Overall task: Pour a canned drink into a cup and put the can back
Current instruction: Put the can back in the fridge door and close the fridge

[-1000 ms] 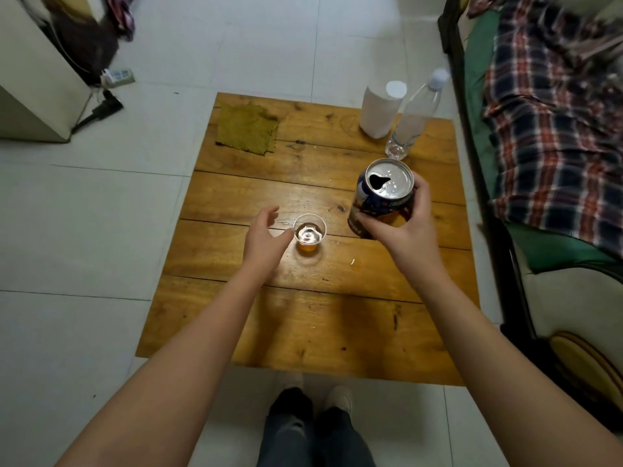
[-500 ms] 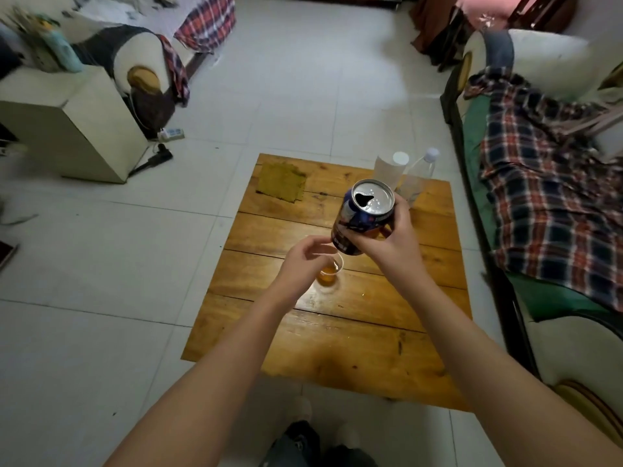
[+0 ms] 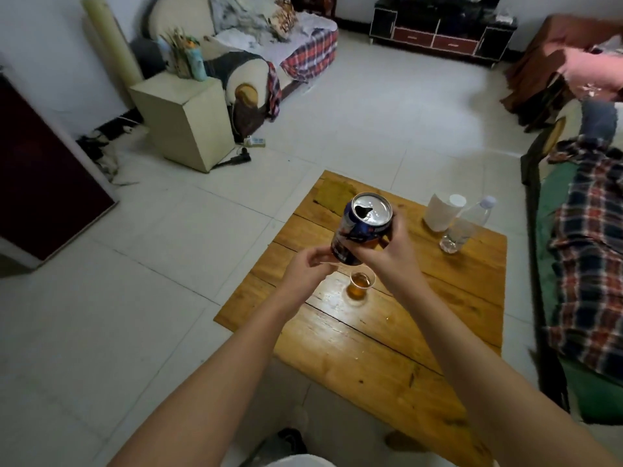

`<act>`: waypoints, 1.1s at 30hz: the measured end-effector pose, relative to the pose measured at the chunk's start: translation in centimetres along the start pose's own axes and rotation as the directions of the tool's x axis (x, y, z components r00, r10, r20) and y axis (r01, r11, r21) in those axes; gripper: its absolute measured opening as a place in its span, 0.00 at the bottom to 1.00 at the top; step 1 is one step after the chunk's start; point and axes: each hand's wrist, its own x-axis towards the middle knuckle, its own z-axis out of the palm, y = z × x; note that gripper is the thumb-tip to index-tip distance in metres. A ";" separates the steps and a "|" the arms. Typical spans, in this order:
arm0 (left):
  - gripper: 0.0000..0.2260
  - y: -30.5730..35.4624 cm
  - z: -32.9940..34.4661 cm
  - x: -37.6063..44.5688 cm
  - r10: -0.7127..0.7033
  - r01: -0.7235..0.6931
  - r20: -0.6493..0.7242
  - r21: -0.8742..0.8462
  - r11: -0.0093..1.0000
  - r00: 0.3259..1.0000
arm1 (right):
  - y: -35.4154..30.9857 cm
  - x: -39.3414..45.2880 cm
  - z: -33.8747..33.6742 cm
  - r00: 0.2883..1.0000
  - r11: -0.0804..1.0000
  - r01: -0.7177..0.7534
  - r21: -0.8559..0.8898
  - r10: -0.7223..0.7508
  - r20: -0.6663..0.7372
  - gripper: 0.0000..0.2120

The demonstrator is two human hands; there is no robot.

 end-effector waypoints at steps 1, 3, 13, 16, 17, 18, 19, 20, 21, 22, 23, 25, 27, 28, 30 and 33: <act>0.12 -0.1 -0.2 -0.8 -0.001 0.000 -0.036 -0.003 1.000 0.999 | -0.2 -0.1 0.3 0.999 1.000 0.010 0.000 -0.010 0.032 0.40; 0.11 -0.6 -0.6 -2.5 -0.010 0.008 -0.103 -0.023 1.000 0.995 | -0.6 -0.6 1.0 0.994 1.000 0.029 0.002 -0.029 0.104 0.42; 0.11 -2.4 -4.7 -11.9 -0.097 0.019 -0.476 -0.165 0.986 0.874 | -4.0 -4.2 7.6 0.872 0.989 0.122 0.078 -0.144 0.468 0.36; 0.12 -3.0 -6.6 -14.6 -0.123 0.025 -0.564 -0.179 0.983 0.817 | -5.3 -5.2 10.5 0.819 0.985 0.133 0.110 -0.172 0.547 0.35; 0.12 -3.1 -7.3 -15.6 -0.132 0.023 -0.592 -0.188 0.982 0.795 | -5.7 -5.6 11.5 0.798 0.984 0.134 0.114 -0.176 0.576 0.35; 0.12 -3.3 -8.0 -16.5 -0.141 0.022 -0.619 -0.197 0.980 0.773 | -6.2 -6.0 12.6 0.776 0.983 0.142 0.119 -0.185 0.602 0.35; 0.12 -3.6 -8.7 -17.4 -0.149 0.020 -0.643 -0.204 0.979 0.751 | -6.7 -6.4 13.7 0.755 0.980 0.154 0.128 -0.200 0.625 0.35; 0.11 -3.7 -9.5 -18.3 -0.154 0.016 -0.664 -0.209 0.978 0.732 | -7.2 -6.9 14.7 0.735 0.977 0.168 0.133 -0.214 0.644 0.35; 0.11 -4.0 -10.2 -19.2 -0.158 0.012 -0.683 -0.214 0.977 0.713 | -7.7 -7.3 15.8 0.715 0.974 0.178 0.138 -0.224 0.663 0.35; 0.11 -4.2 -11.0 -20.1 -0.162 0.006 -0.699 -0.221 0.975 0.696 | -8.2 -7.8 17.0 0.693 0.972 0.186 0.144 -0.234 0.682 0.35; 0.11 -4.4 -11.9 -21.1 -0.167 0.000 -0.714 -0.228 0.974 0.680 | -8.7 -8.3 18.1 0.672 0.970 0.189 0.152 -0.241 0.701 0.35; 0.11 -5.0 -13.5 -22.9 -0.180 -0.005 -0.740 -0.241 0.971 0.648 | -9.6 -9.4 20.5 0.635 0.967 0.195 0.166 -0.253 0.730 0.35; 0.11 -5.5 -15.2 -24.8 -0.193 -0.006 -0.764 -0.249 0.969 0.616 | -10.4 -10.6 22.8 0.605 0.964 0.199 0.178 -0.264 0.752 0.35; 0.11 -5.8 -16.1 -25.7 -0.196 -0.009 -0.773 -0.253 0.968 0.603 | -10.8 -11.2 24.0 0.590 0.962 0.201 0.184 -0.269 0.761 0.35; 0.11 -6.3 -17.9 -27.3 -0.205 -0.011 -0.789 -0.259 0.966 0.580 | -11.7 -12.3 26.4 0.563 0.958 0.208 0.196 -0.281 0.777 0.34; 0.12 -7.0 -20.6 -29.6 -0.218 -0.011 -0.805 -0.269 0.963 0.552 | -13.0 -13.9 29.7 0.533 0.955 0.203 0.215 -0.292 0.794 0.34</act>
